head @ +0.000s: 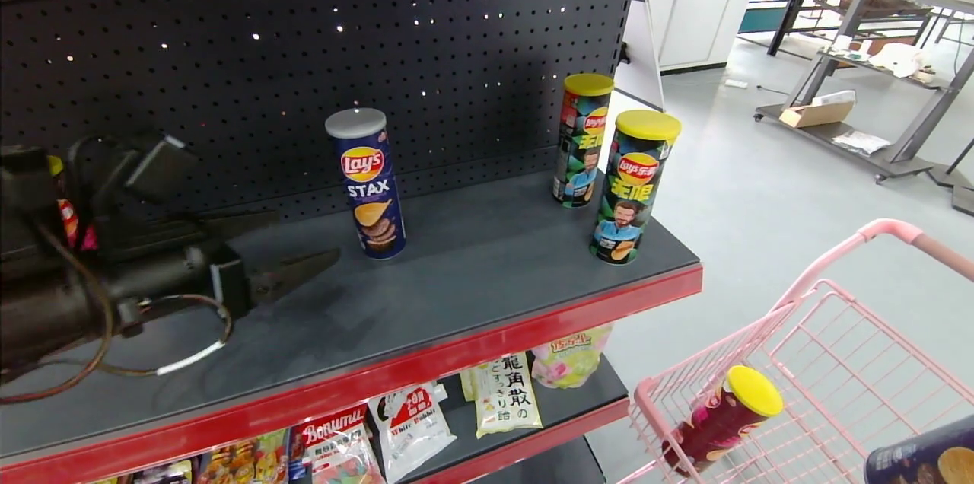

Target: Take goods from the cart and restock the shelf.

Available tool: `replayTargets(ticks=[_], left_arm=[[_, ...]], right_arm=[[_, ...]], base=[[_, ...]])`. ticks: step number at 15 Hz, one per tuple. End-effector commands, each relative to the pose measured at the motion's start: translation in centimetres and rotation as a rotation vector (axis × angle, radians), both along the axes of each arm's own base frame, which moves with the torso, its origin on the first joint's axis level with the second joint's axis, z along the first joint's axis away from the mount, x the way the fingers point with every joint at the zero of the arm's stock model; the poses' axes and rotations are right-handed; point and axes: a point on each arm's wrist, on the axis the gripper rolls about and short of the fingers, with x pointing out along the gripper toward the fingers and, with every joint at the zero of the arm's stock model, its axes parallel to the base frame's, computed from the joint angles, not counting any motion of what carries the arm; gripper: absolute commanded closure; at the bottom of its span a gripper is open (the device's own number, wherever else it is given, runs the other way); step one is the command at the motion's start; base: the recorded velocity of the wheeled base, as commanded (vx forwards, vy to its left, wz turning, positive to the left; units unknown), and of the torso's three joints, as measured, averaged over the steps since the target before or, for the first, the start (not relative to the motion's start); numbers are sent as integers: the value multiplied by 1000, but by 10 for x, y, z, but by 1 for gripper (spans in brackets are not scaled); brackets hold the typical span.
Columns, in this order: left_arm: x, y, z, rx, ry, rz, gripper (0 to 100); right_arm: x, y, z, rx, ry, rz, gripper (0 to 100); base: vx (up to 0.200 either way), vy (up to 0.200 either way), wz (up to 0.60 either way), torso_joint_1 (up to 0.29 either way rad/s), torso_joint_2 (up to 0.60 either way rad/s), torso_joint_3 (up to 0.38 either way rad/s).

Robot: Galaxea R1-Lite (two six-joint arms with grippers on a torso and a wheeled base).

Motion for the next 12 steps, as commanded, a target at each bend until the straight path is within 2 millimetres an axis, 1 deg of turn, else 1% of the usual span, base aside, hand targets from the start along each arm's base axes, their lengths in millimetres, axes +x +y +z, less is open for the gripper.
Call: replayTargets(ticks=[1, 3, 7, 8, 10, 12], left_arm=[[64, -26, -33, 29, 52, -100, 0], [70, -25, -30, 37, 33, -96, 0], [76, 3, -30, 96, -10, -20, 0], [77, 13, -29, 117, -25, 7, 0], [81, 15, -23, 110, -48, 1, 0], [89, 13, -19, 84, -77, -75, 0]], right_arm=[[6, 1, 2, -1, 22, 0, 100], [6, 1, 2, 1, 19, -5, 100], [5, 1, 4, 3, 4, -12, 100], [5, 1, 5, 3, 4, -11, 100], [5, 1, 5, 3, 4, -12, 100], [5, 1, 5, 3, 4, -11, 100]], base=[[0, 0, 0, 0, 0, 0], [0, 0, 0, 0, 0, 0], [0, 0, 0, 0, 0, 0], [0, 0, 0, 0, 0, 0], [0, 0, 0, 0, 0, 0], [0, 0, 0, 0, 0, 0]])
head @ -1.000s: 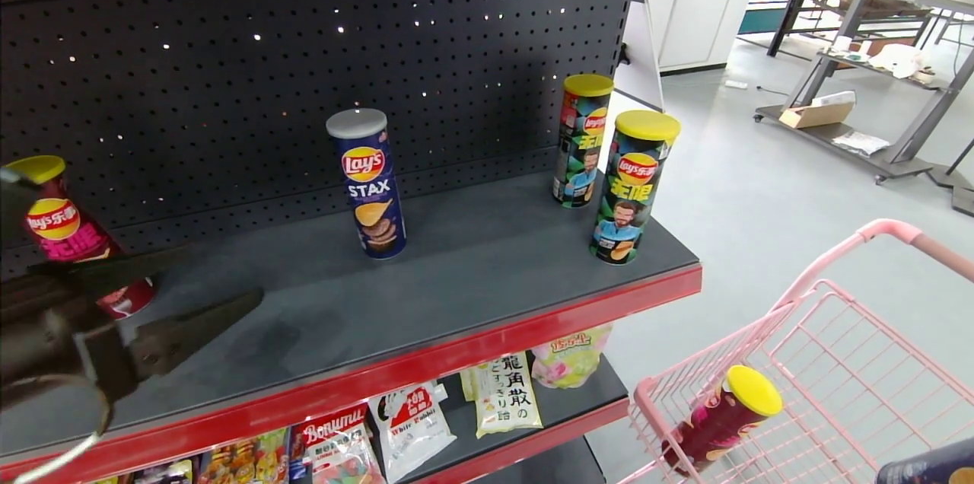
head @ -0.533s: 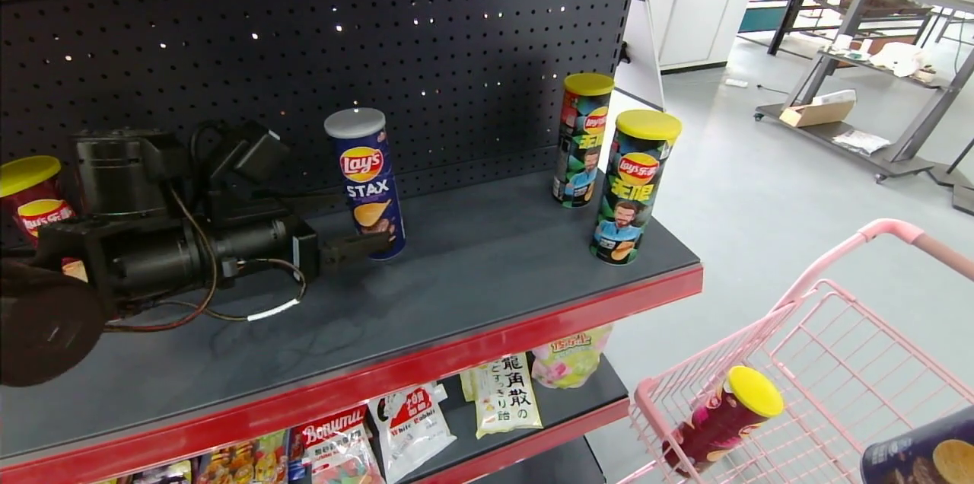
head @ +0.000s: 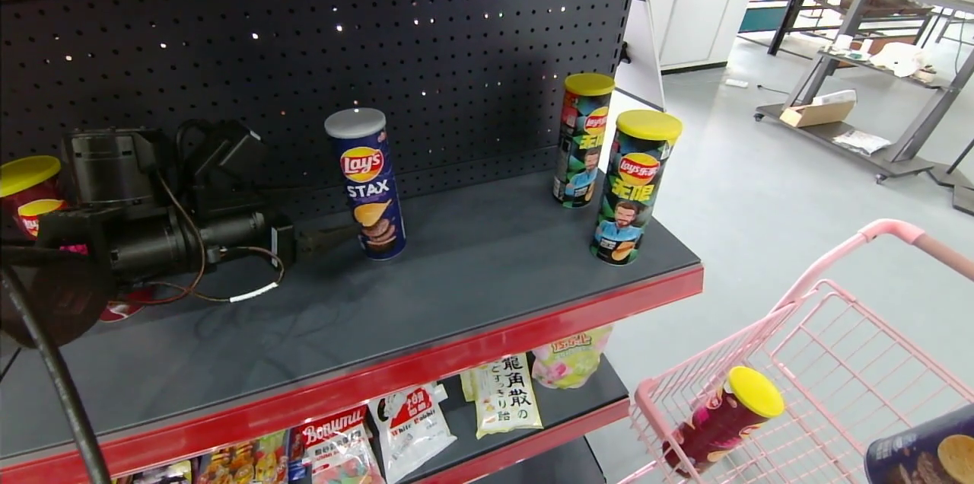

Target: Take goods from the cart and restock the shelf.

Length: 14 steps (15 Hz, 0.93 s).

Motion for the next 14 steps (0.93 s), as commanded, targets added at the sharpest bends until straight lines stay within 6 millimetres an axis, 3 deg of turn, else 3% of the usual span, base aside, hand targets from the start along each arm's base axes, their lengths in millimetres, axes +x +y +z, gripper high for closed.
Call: replayTargets(ticks=[1, 6, 9, 14], left_arm=[[12, -1, 6, -17, -31, -56, 0], [39, -3, 13, -27, -113, -86, 0], [47, -6, 7, -27, -142, -89, 0], [63, -7, 15, -30, -190, -91, 0]], right_arm=[[0, 0, 0, -1, 1, 1, 100], [0, 0, 3, 0, -5, 1, 100], [0, 0, 5, 1, -11, -2, 100], [0, 0, 5, 1, -9, 0, 100]], base=[[0, 0, 0, 0, 0, 0], [0, 0, 0, 0, 0, 0], [0, 0, 0, 0, 0, 0], [0, 0, 0, 0, 0, 0]])
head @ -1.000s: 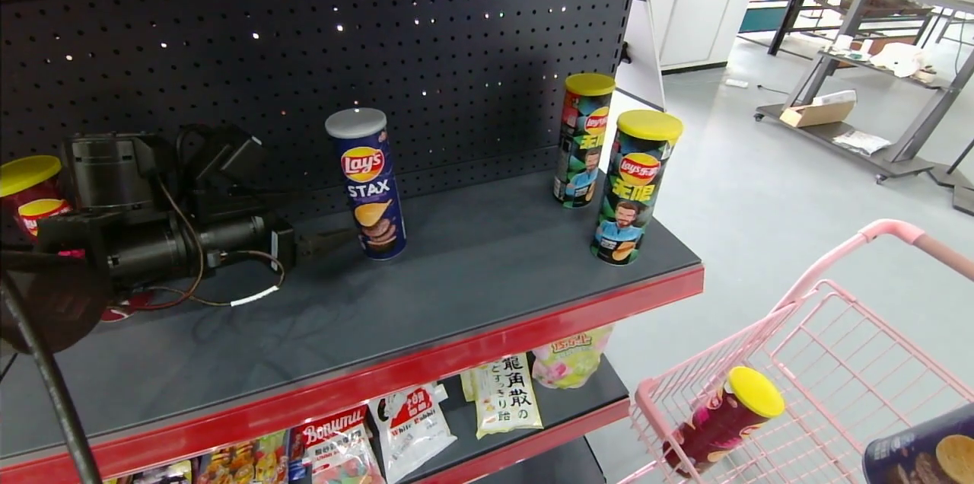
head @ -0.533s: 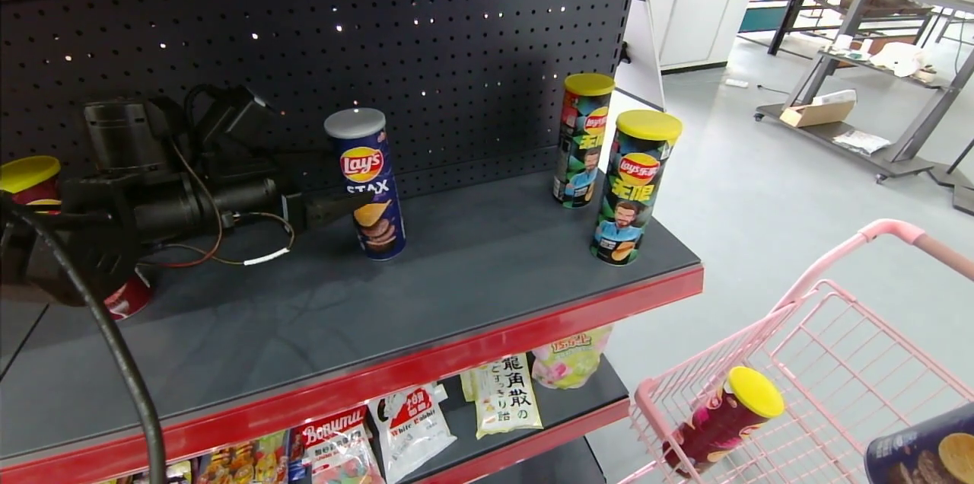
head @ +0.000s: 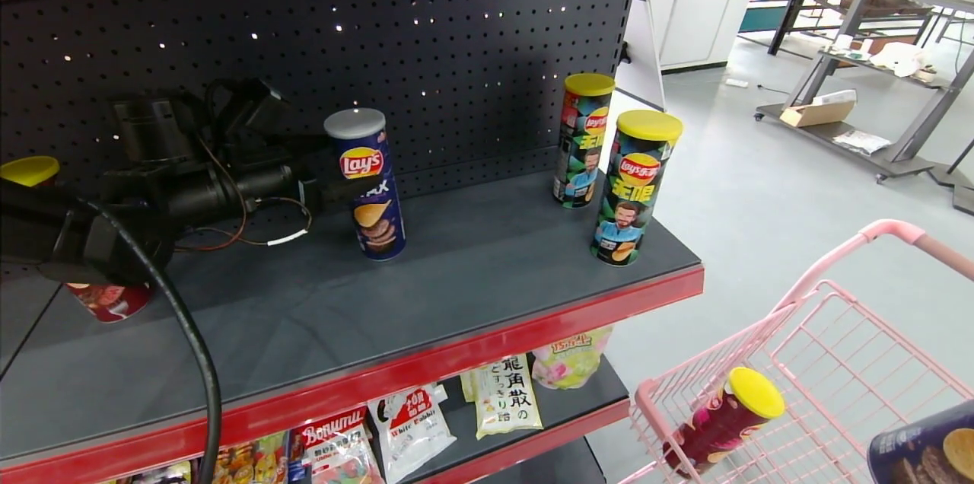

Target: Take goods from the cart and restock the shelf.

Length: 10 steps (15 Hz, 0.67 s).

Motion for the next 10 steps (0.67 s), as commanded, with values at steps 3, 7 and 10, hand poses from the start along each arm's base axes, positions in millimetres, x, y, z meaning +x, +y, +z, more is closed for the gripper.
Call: replayTargets(ticks=[3, 7, 10], left_arm=[[9, -6, 2, -7, -9, -21, 0], [14, -12, 1, -19, -5, -33, 0], [25, -13, 4, -21, -26, -31, 0]], right_arm=[[1, 0, 0, -1, 4, 1, 100], [0, 0, 1, -1, 0, 0, 100], [0, 0, 2, 0, -5, 0, 100]], base=[[0, 0, 0, 0, 0, 0], [0, 0, 0, 0, 0, 0], [0, 0, 0, 0, 0, 0]])
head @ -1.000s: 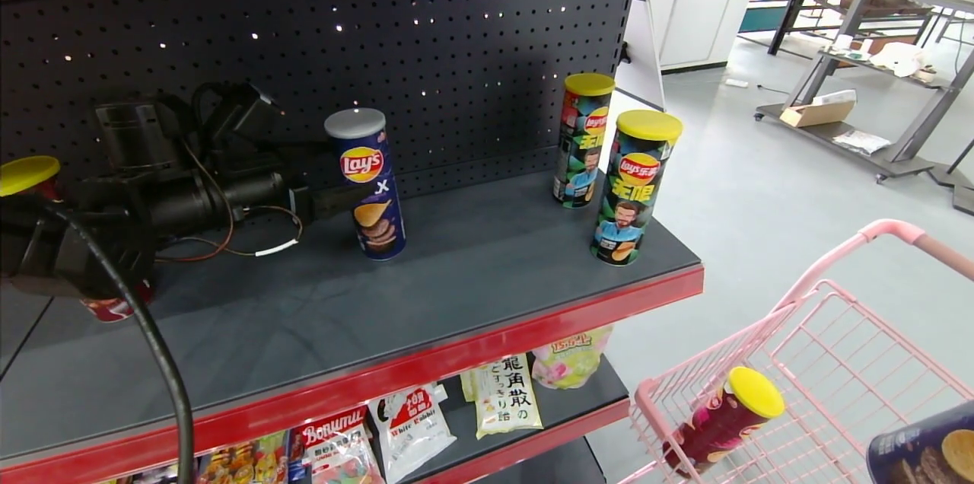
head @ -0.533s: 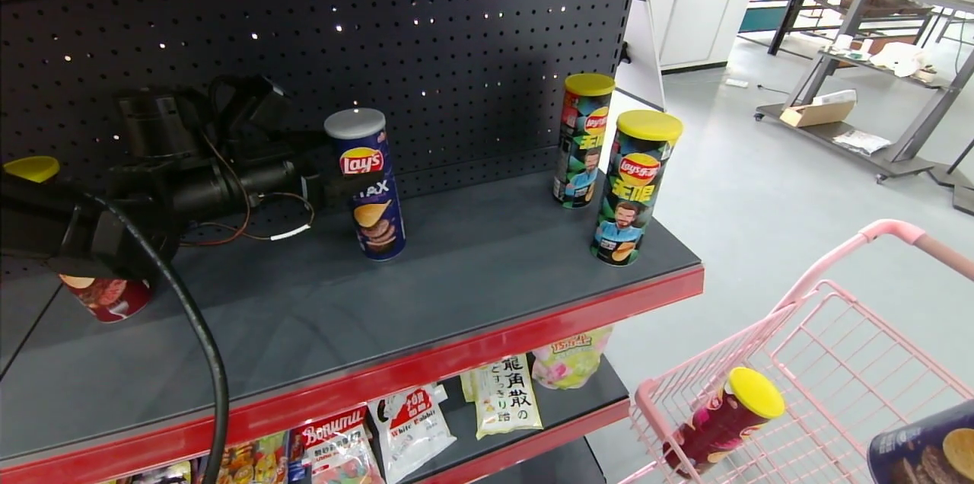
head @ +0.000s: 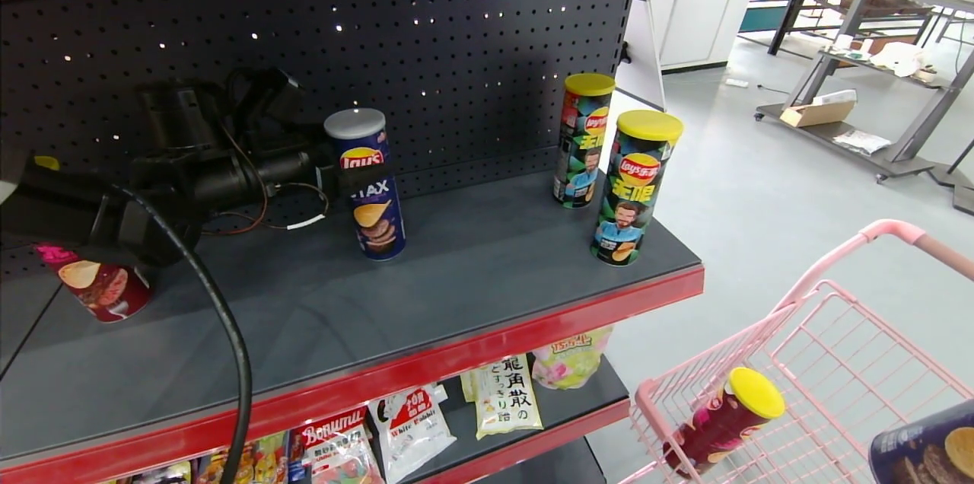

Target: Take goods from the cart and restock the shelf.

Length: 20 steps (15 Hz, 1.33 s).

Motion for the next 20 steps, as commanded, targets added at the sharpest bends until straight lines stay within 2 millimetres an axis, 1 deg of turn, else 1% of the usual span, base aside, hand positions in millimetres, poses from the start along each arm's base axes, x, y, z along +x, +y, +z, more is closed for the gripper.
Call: replayTargets(ticks=[1, 5, 6, 9, 12, 13, 15, 16, 17, 18, 19, 20], left_arm=[[6, -1, -1, 0, -6, 0, 0], [7, -9, -3, 0, -3, -23, 0], [7, -9, -3, 1, -5, -25, 100], [7, -13, -6, 2, 5, -30, 100], [4, -15, -4, 1, 4, -36, 100], [-1, -15, 0, -4, 3, -37, 100], [-26, -11, 14, -92, 83, -27, 100], [-44, -8, 20, -131, 119, -14, 100], [-59, -6, 22, -134, 124, -12, 100], [-66, -5, 23, -134, 128, -14, 100], [-82, -3, 22, -134, 142, -17, 100], [-100, -1, 14, -124, 169, -12, 100]], right_arm=[[0, 0, 1, 0, -3, 1, 100], [-1, 0, 2, 1, -6, 1, 100], [-1, 0, 2, 1, -6, 1, 100], [-1, 0, 1, 1, -4, 1, 100], [0, 0, 1, 0, -1, 1, 100], [0, 0, 1, 0, 0, 1, 100], [0, 0, 1, 0, -1, 1, 100], [0, 0, 1, 0, 0, 1, 100], [0, 0, 1, 0, 0, 1, 100], [0, 0, 1, 0, 0, 1, 100], [0, 0, 0, -1, 2, 1, 100], [0, 0, 1, -1, 2, 1, 100]], base=[[0, 0, 0, 0, 0, 0], [0, 0, 0, 0, 0, 0], [0, 0, 0, 0, 0, 0], [0, 0, 0, 0, 0, 0], [0, 0, 0, 0, 0, 0], [0, 0, 0, 0, 0, 0], [0, 0, 0, 0, 0, 0], [0, 0, 0, 0, 0, 0], [0, 0, 0, 0, 0, 0], [0, 0, 0, 0, 0, 0], [0, 0, 0, 0, 0, 0], [0, 0, 0, 0, 0, 0]])
